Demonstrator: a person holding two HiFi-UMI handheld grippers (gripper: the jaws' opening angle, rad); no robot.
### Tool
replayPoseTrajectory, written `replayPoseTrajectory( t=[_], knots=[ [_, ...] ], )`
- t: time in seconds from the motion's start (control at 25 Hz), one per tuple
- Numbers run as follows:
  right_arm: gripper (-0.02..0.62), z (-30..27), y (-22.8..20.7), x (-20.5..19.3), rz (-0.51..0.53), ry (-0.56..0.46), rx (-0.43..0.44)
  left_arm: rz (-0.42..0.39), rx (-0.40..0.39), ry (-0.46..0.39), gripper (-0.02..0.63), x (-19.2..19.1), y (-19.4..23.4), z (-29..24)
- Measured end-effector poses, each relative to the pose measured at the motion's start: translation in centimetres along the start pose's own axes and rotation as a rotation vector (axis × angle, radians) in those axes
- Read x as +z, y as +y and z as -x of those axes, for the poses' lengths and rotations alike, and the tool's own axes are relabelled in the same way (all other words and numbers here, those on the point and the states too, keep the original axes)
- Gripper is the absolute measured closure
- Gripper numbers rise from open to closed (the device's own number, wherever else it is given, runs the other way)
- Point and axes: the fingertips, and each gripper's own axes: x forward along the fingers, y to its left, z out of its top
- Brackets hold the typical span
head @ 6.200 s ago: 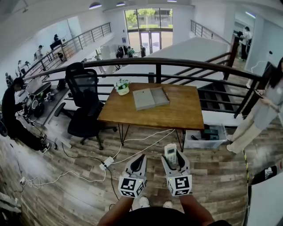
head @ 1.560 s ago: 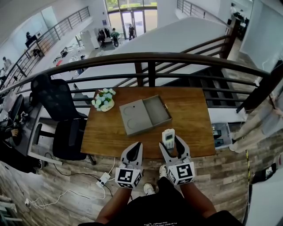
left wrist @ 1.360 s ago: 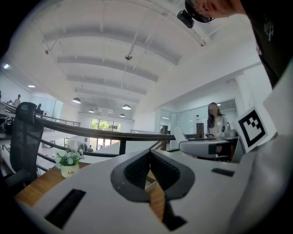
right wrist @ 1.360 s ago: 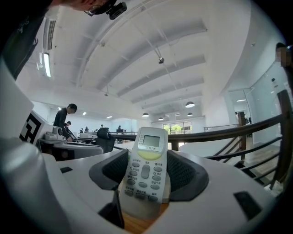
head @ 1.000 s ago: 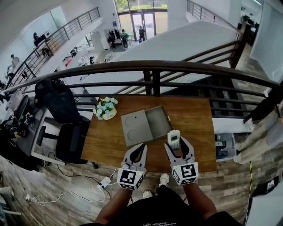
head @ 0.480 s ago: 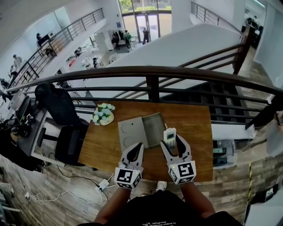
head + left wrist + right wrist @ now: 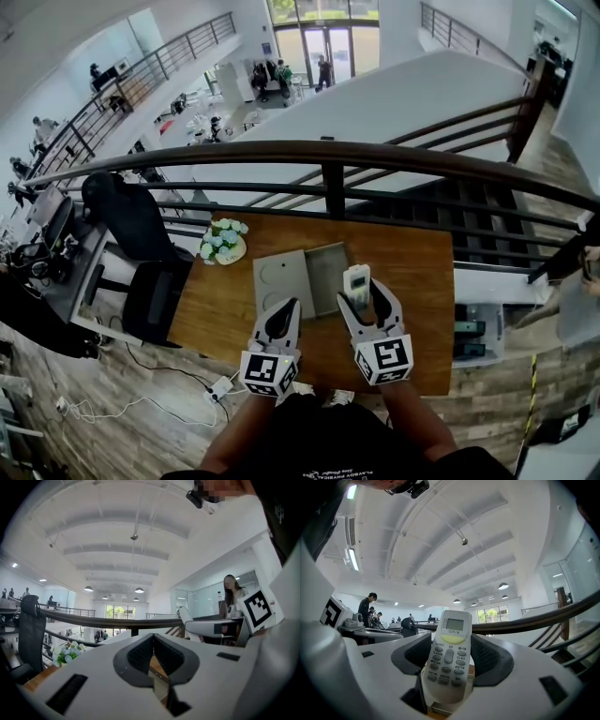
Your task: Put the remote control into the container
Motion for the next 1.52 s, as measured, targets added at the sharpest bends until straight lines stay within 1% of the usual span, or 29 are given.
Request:
replayPoseTrajectory(
  t=[0.24,0.48,0.64,0.84,1.04,1.24,1.52],
  knots=[
    [0.321,-2.2,-0.8,-0.8,0.009,0.028,-0.005,0.000,0.009,-0.007,0.600,0.2,1.1,-1.9],
    [0.321,-4.3,-0.8,-1.2,0.021,0.055,0.005,0.014,-0.004,-0.006,0.600,-0.1,2.5,-3.5],
    [0.321,-6.2,-1.3,-2.0,0.025,0.076,-0.006,0.013,0.000,-0.012,0.600,-0.7,4.3,-4.8],
    [0.321,-8.8,-2.0,-3.2,0.030,0.118,-0.031,0.030,-0.014,0.009,0.600,-1.7,6.4,-6.9],
    [0.321,-11.3,-2.6,-5.0,0.036,0.169,-0.042,0.059,-0.039,0.030,0.600,-2.7,7.9,-9.2],
    [0.321,-13.4,-2.7,-6.9,0.043,0.219,-0.045,0.065,-0.052,0.054,0.600,-4.1,9.1,-10.9],
    [0.321,-15.3,-2.9,-10.6,0.052,0.301,-0.045,0.082,-0.062,0.099,0.600,-6.9,10.1,-12.2]
  ],
)
